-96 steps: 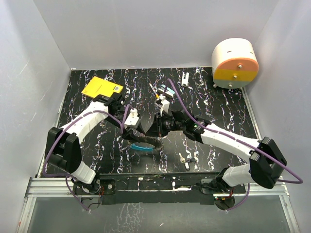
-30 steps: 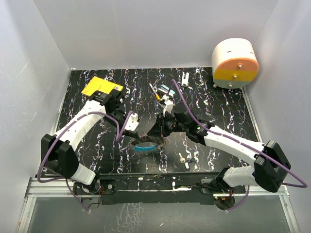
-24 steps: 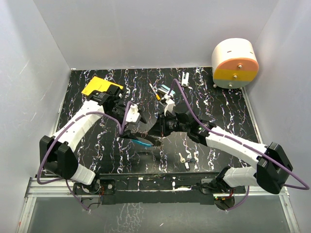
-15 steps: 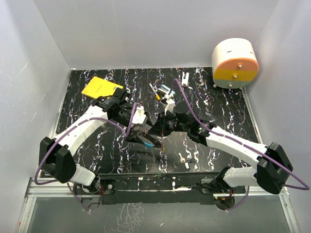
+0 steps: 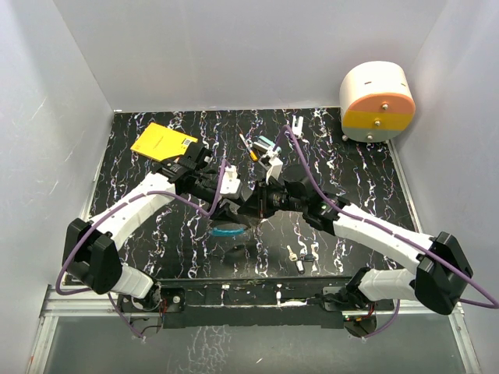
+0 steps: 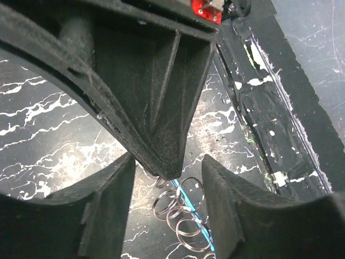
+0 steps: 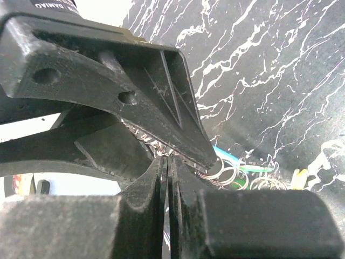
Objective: Put the keys on the keyring
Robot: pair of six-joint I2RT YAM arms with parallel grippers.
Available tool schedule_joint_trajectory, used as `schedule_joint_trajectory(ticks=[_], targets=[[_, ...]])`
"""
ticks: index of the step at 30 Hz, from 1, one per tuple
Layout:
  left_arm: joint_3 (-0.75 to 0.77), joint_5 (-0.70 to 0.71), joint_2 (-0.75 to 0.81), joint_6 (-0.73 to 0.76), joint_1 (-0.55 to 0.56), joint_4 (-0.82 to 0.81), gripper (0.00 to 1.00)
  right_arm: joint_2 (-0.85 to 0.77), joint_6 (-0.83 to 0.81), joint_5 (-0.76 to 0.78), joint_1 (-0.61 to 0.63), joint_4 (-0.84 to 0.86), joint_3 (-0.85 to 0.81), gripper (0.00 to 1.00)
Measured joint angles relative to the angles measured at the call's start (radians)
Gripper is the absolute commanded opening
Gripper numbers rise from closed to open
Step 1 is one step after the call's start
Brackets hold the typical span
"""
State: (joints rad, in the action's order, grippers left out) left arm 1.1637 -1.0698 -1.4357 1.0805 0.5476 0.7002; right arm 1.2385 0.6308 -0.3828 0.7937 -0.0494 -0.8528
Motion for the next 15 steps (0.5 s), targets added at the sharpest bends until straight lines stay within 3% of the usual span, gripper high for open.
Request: schedule_joint_trajectory(ticks=[15], targets=[[-0.014, 0.002, 0.0, -0.027, 0.003, -0.018, 0.31, -0.022, 0.004, 0.011, 0.001, 0.001, 0.0, 0.08]])
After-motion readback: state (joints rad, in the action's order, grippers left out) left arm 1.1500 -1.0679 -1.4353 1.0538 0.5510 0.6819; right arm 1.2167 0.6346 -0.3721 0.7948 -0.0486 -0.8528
